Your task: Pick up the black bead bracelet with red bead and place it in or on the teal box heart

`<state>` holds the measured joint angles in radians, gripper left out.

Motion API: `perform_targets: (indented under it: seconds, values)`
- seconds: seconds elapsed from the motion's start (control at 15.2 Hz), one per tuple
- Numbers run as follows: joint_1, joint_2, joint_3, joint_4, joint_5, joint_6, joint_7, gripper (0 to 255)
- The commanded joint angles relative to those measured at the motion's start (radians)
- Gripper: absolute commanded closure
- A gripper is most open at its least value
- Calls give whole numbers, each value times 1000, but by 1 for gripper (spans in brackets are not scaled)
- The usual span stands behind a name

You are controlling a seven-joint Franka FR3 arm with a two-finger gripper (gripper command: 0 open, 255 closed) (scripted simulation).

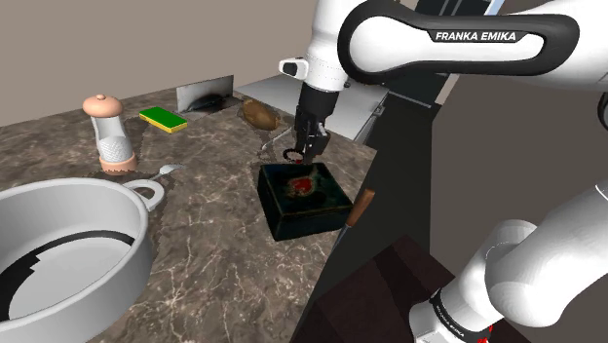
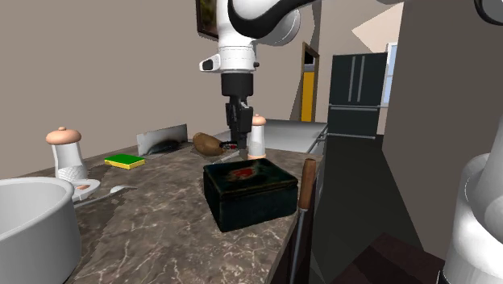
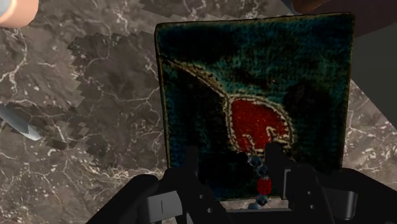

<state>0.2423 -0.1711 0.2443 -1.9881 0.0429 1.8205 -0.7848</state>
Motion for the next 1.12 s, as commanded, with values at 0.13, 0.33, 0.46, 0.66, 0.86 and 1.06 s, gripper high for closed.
perform_targets:
  seconds: [0.13, 0.33, 0.46, 0.66, 0.86, 1.06]
  values:
    - [0, 1, 0, -55, 1, 56, -3, 255]
    - [0, 7, 1, -89, 0, 96, -2, 255]
    - [1, 12, 2, -111, -1, 123, -2, 255]
    - [1, 14, 3, -120, -1, 134, -1, 255]
    - [1, 14, 3, -120, -1, 134, -1, 255]
    - [1, 14, 3, -120, -1, 134, -1, 0]
